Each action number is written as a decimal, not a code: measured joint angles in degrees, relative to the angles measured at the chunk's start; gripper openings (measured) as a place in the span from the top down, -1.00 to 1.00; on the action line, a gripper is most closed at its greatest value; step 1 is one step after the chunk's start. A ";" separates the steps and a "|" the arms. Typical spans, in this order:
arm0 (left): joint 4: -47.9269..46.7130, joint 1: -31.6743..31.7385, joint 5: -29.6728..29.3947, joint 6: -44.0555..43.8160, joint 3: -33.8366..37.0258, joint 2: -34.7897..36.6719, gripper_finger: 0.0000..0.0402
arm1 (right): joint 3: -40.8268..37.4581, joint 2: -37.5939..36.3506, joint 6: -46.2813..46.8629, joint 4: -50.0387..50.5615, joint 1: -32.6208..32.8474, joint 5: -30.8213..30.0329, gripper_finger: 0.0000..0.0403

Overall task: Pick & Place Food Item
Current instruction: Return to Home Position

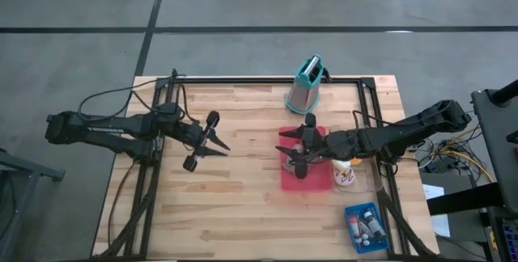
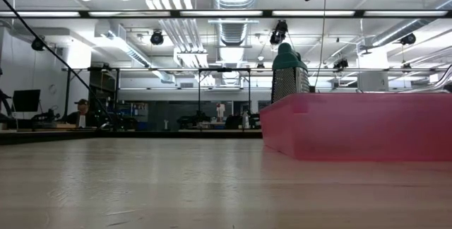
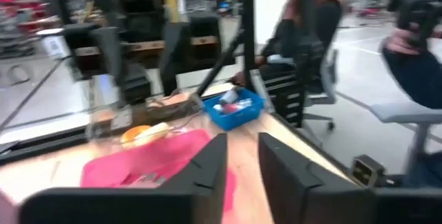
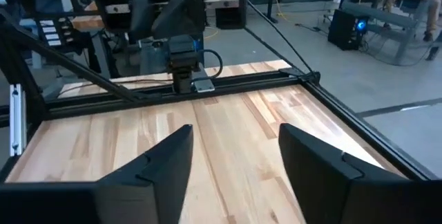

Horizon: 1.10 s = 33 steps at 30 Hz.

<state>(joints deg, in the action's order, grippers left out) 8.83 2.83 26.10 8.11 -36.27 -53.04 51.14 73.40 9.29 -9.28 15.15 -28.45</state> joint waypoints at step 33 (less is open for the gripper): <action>34.67 -0.37 -13.77 -0.36 34.54 17.13 0.98 | -16.94 2.96 -6.29 -16.65 9.42 -6.05 0.96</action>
<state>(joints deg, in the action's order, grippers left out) 43.50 2.46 12.33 7.75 -1.74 -35.91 34.19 76.36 3.00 -25.93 24.58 -34.50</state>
